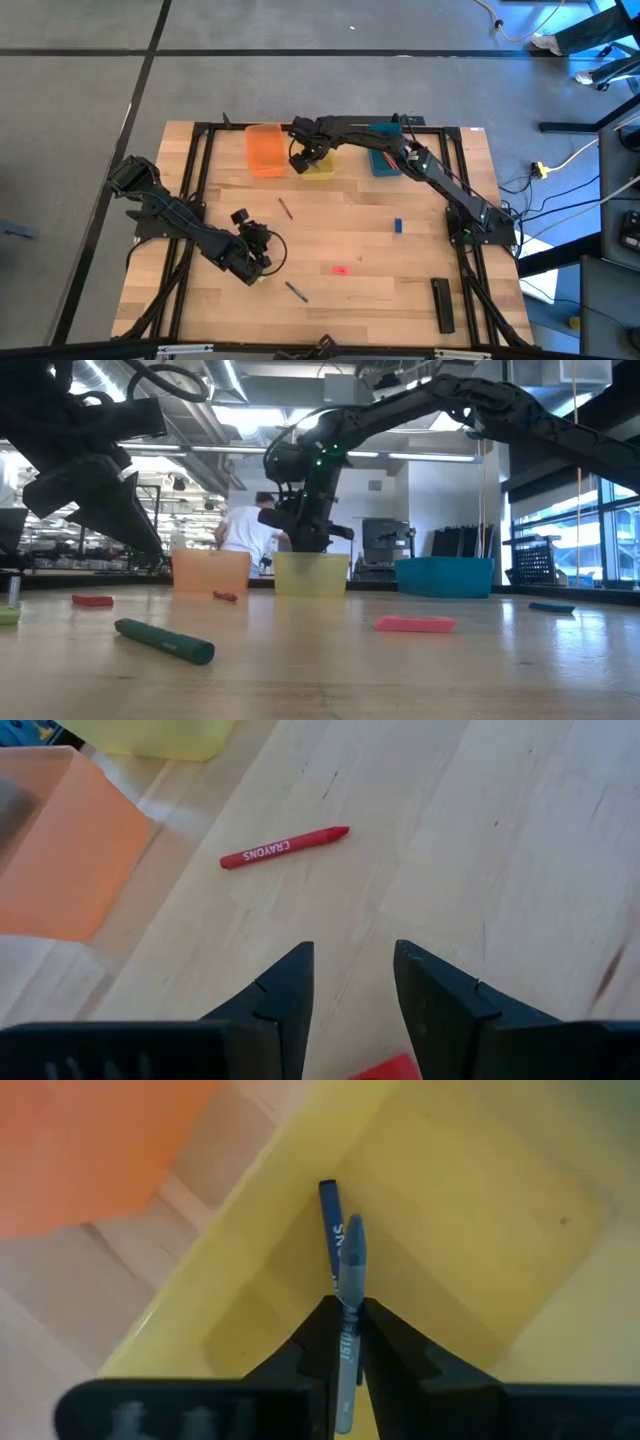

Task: Sort crayons/erasers/pens/pencils in bins
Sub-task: Put the gray crayon into the yellow bin, then put the red crayon into the yellow bin

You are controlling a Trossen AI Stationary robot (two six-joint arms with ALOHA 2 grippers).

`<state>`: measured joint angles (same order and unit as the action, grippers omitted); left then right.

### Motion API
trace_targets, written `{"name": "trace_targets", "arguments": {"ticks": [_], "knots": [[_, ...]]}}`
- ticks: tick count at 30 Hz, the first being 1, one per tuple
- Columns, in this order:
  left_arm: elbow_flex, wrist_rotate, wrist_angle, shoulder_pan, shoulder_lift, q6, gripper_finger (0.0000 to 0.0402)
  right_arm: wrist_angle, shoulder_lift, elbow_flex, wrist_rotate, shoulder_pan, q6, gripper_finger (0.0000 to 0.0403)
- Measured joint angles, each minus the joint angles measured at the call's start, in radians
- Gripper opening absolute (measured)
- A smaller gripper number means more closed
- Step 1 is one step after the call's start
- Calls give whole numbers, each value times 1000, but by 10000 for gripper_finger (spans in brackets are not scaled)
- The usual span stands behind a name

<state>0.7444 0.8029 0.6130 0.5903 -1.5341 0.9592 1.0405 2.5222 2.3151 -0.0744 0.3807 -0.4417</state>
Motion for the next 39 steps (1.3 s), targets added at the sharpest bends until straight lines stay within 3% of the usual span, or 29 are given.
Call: {"name": "trace_targets", "arguments": {"ticks": [6,13,20,25,30,36,39], "knots": [[0,-1,-1,0,0,0,133,0,19,0,51,0,1,54],[0,-1,-1,0,0,2,133,-1,18,1,47,-5,31,108],[0,-5,0,0,0,0,133,54,16,38,-70,-49,71,158],[0,-21,11,7,0,0,133,45,-84,30,-143,-110,89,162],[0,-121,-6,9,0,-1,133,35,-149,33,-253,-204,67,161],[60,-130,9,46,17,-46,133,-118,-129,-49,-298,-347,46,163],[94,-53,9,94,52,-63,133,-247,-129,-125,-329,-387,21,163]]}}
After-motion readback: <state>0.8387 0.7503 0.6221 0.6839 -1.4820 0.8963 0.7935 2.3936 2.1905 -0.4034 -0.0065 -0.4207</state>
